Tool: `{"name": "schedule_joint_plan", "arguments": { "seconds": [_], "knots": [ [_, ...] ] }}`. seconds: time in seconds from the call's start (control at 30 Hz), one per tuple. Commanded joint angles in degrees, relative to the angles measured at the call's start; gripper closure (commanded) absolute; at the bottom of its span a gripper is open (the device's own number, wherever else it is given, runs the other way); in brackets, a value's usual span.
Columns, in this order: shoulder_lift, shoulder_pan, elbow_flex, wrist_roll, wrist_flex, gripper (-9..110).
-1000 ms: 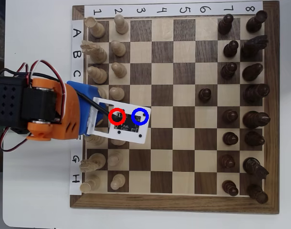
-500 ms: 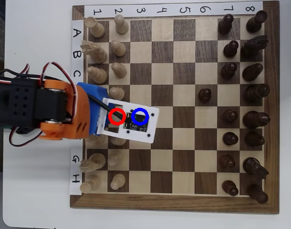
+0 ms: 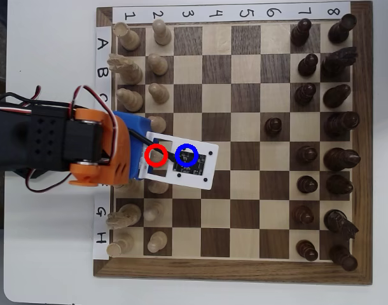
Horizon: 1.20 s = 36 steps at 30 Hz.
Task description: Move the piece to destination
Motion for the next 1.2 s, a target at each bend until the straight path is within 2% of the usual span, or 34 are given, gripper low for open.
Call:
{"name": "schedule_joint_plan", "arguments": {
  "seconds": [0.0, 1.17],
  "knots": [
    [-0.6, 2.2, 0.2, 4.8, -3.9, 85],
    [-5.8, 2.6, 4.3, 4.7, -11.0, 87]
  ]
}}
